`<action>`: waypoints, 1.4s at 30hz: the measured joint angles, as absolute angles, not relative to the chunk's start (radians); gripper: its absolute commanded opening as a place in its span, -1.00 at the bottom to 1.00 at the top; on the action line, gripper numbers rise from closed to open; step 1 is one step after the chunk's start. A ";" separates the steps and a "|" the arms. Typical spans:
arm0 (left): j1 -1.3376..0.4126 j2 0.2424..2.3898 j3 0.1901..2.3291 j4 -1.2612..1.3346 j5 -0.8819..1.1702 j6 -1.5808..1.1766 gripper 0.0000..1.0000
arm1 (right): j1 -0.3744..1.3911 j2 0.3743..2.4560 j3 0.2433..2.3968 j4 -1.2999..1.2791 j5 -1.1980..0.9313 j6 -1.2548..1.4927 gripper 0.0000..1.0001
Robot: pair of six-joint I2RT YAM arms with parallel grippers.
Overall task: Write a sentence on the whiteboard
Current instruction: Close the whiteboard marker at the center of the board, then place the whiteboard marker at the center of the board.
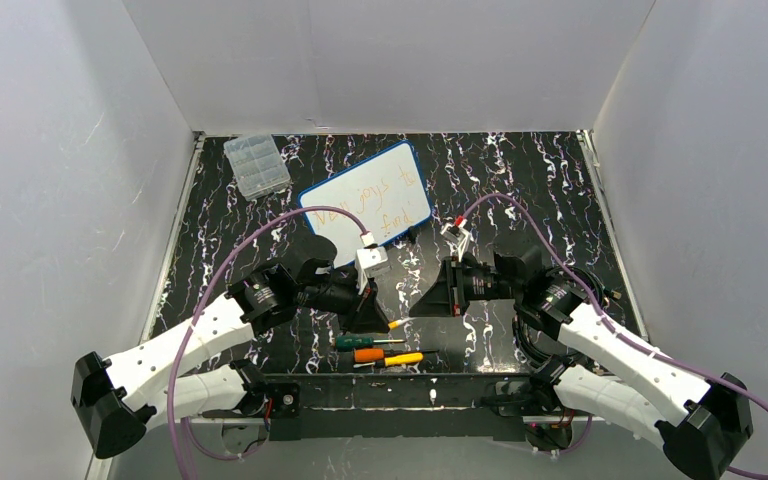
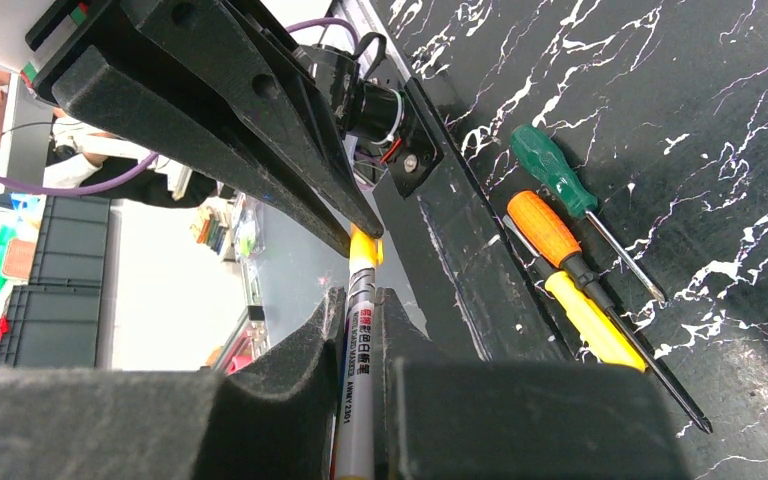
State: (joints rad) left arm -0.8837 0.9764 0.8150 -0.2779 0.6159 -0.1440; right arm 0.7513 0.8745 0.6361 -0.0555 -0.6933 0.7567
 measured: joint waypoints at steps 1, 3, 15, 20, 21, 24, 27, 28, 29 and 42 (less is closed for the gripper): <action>-0.884 0.976 0.815 -0.278 0.615 -0.144 -1.00 | 0.753 0.874 0.632 -0.049 -0.691 0.759 -0.97; -0.884 0.976 0.815 -0.281 0.613 -0.145 -1.00 | 0.756 0.872 0.623 -0.033 -0.688 0.765 -0.97; -0.884 0.978 0.815 -0.326 0.610 -0.150 -1.00 | 0.808 0.895 0.606 0.010 -0.648 0.783 -0.97; -0.884 0.978 0.815 -0.334 0.599 -0.150 -0.60 | 0.820 0.894 0.606 0.006 -0.609 0.779 -0.97; -0.884 0.978 0.815 -0.334 0.583 -0.149 -0.39 | 0.823 0.892 0.609 -0.007 -0.584 0.774 -0.97; -0.881 0.986 0.836 -0.270 0.528 -0.145 0.16 | 0.854 0.908 0.645 -0.087 -0.480 0.743 -0.97; -0.858 0.982 0.886 -0.208 0.480 -0.142 0.45 | 0.862 0.966 0.687 -0.180 -0.344 0.706 -0.97; -0.842 0.977 0.894 -0.199 0.466 -0.146 0.54 | 0.850 0.992 0.697 -0.198 -0.305 0.695 -0.97; -0.826 0.971 0.896 -0.194 0.453 -0.148 0.58 | 0.839 1.015 0.704 -0.211 -0.273 0.685 -0.97; -0.316 0.898 0.865 -0.311 0.261 -0.227 0.97 | 0.471 1.488 0.836 -0.130 -0.255 0.531 0.17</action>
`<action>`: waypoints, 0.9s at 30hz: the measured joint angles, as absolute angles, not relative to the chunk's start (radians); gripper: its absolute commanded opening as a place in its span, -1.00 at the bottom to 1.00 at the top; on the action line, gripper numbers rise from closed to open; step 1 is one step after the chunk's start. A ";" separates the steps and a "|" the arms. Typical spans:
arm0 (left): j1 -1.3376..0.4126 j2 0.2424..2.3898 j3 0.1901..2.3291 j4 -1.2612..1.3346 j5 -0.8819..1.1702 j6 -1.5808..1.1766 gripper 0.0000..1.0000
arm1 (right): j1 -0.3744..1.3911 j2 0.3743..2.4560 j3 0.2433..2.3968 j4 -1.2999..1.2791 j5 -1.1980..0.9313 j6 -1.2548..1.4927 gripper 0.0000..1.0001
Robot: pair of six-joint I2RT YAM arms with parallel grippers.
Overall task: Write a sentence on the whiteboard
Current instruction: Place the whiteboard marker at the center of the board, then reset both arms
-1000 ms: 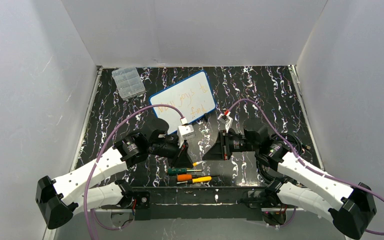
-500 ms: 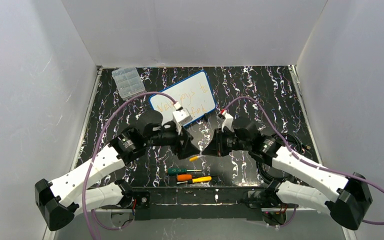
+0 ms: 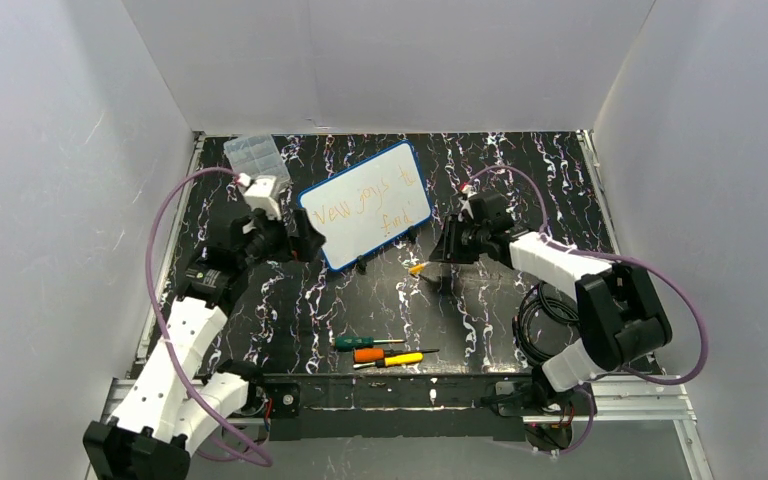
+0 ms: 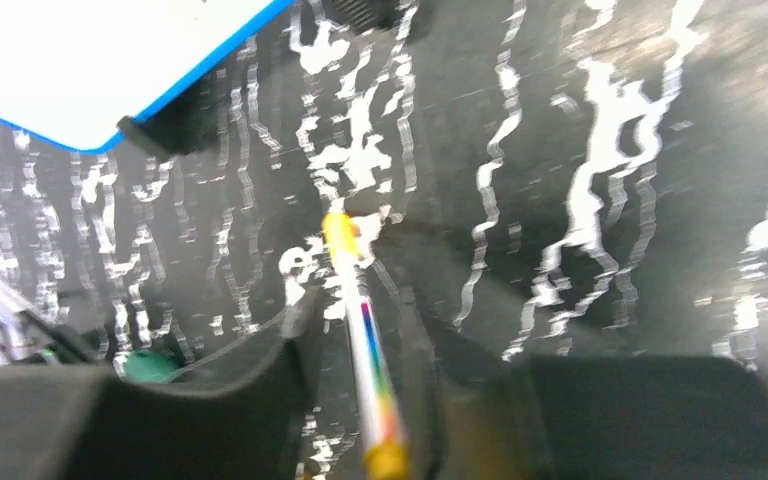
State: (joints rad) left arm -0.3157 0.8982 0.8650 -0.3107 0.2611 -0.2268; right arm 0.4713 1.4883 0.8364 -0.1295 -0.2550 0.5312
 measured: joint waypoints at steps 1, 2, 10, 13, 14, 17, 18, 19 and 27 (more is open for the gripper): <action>-0.271 0.880 0.851 -0.316 0.238 -0.239 0.97 | 0.455 1.507 0.849 -0.130 -0.250 0.516 0.38; -0.242 0.868 0.842 -0.322 0.220 -0.249 0.97 | 0.440 1.517 0.854 -0.133 -0.244 0.506 0.59; -0.107 0.843 0.831 -0.380 -0.026 -0.294 0.97 | 0.262 1.520 0.873 -0.247 -0.147 0.397 0.97; -0.107 0.841 0.834 -0.400 -0.105 -0.295 0.97 | 0.227 1.470 0.889 -0.293 -0.062 0.360 0.97; -0.107 0.837 0.834 -0.404 -0.133 -0.293 0.97 | 0.225 1.444 0.889 -0.299 -0.035 0.351 0.97; -0.107 0.794 0.830 -0.400 -0.178 -0.276 0.97 | 0.225 1.299 0.876 -0.285 0.067 0.316 0.97; -0.107 0.762 0.823 -0.389 -0.186 -0.267 0.97 | 0.225 1.229 0.855 -0.257 0.101 0.305 0.97; -0.107 0.723 0.810 -0.375 -0.191 -0.258 0.97 | 0.226 1.159 0.829 -0.225 0.127 0.295 0.97; -0.107 0.567 0.770 -0.307 -0.205 -0.227 0.97 | 0.226 0.781 0.619 -0.036 0.244 0.239 0.97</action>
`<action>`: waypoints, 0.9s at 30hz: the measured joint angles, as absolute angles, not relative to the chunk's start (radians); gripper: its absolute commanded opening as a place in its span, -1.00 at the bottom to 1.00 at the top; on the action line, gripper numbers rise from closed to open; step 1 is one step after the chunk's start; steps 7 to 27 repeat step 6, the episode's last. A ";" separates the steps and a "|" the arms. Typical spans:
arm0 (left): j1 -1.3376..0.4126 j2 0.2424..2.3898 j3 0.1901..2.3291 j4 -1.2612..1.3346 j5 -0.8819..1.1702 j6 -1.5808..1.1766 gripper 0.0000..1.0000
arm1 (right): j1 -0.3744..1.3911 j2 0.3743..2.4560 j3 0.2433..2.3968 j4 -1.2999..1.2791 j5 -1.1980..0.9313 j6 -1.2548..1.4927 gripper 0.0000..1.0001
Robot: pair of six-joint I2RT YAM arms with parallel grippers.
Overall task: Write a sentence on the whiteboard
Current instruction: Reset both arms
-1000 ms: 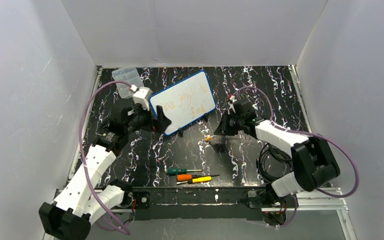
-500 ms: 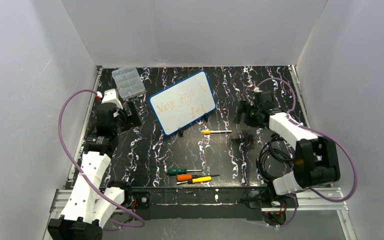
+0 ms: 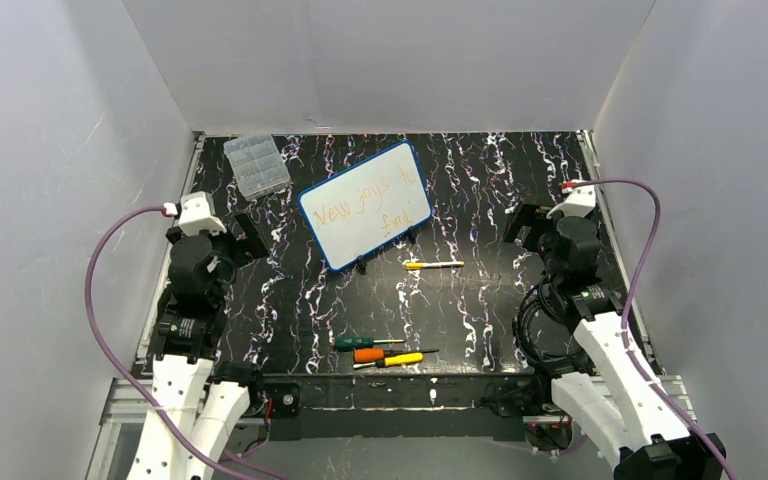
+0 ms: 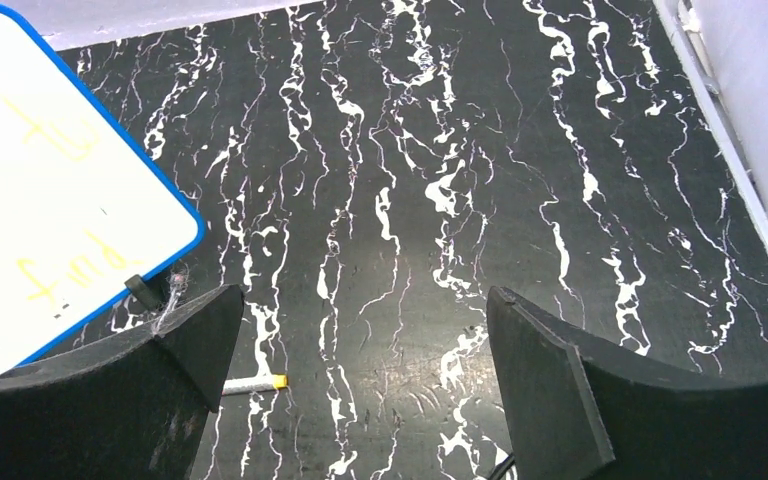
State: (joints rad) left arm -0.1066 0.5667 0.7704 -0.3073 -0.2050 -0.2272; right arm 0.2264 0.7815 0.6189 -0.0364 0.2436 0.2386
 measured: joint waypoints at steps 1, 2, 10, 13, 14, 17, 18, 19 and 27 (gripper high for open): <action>-0.107 0.571 0.769 -0.305 -0.205 -0.227 0.97 | 0.226 0.772 0.611 -0.030 0.249 0.234 0.97; -0.107 0.575 0.766 -0.303 -0.205 -0.226 0.97 | 0.226 0.767 0.609 -0.030 0.253 0.231 0.97; -0.107 0.582 0.759 -0.303 -0.205 -0.225 0.97 | 0.226 0.760 0.609 -0.024 0.263 0.221 0.97; -0.107 0.582 0.759 -0.303 -0.205 -0.225 0.97 | 0.226 0.760 0.609 -0.024 0.263 0.221 0.97; -0.107 0.582 0.759 -0.303 -0.205 -0.225 0.97 | 0.226 0.760 0.609 -0.024 0.263 0.221 0.97; -0.107 0.582 0.759 -0.303 -0.205 -0.225 0.97 | 0.226 0.760 0.609 -0.024 0.263 0.221 0.97; -0.107 0.582 0.759 -0.303 -0.205 -0.225 0.97 | 0.226 0.760 0.609 -0.024 0.263 0.221 0.97; -0.107 0.582 0.759 -0.303 -0.205 -0.225 0.97 | 0.226 0.760 0.609 -0.024 0.263 0.221 0.97; -0.107 0.582 0.759 -0.303 -0.205 -0.225 0.97 | 0.226 0.760 0.609 -0.024 0.263 0.221 0.97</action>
